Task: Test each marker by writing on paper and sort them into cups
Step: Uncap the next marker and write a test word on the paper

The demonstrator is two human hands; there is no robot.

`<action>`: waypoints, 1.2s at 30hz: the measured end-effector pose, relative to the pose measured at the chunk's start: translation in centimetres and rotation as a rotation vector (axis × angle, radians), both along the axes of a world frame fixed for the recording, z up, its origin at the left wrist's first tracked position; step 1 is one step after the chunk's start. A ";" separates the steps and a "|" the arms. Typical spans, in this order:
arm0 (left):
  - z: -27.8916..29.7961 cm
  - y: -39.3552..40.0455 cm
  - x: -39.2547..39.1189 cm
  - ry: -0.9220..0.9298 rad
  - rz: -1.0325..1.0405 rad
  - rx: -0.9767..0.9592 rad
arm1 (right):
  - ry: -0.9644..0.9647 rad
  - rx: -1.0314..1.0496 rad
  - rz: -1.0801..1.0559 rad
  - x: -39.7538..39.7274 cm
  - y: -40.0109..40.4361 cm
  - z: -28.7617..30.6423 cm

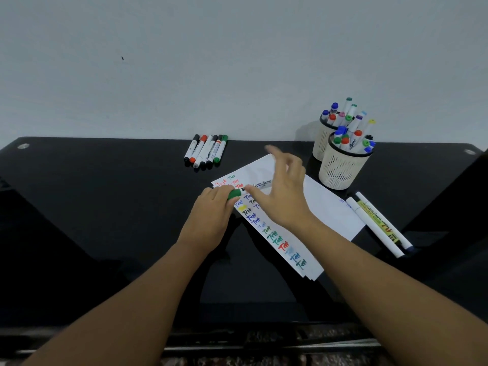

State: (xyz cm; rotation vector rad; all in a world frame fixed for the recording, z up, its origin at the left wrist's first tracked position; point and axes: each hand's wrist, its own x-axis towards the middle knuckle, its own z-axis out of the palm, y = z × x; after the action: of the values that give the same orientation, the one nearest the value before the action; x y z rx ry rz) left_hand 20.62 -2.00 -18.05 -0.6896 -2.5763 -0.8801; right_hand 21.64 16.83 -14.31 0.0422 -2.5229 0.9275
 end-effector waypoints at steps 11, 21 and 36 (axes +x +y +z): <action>-0.4 0.0 -0.3 -0.123 -0.019 0.065 | -0.268 0.507 0.483 -1.1 2.0 0.9; 0.5 0.3 0.1 -0.076 -0.034 -0.073 | -0.039 0.740 0.349 -1.3 2.5 0.1; 0.1 0.2 -0.1 -0.058 -0.041 -0.096 | -0.083 0.768 0.286 -1.2 3.2 0.0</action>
State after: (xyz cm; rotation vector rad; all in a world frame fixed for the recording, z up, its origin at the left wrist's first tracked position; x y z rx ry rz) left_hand 20.55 -1.85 -17.90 -0.7573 -2.6799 -0.8047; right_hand 20.47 20.01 -14.30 0.6185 -2.8414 -0.0034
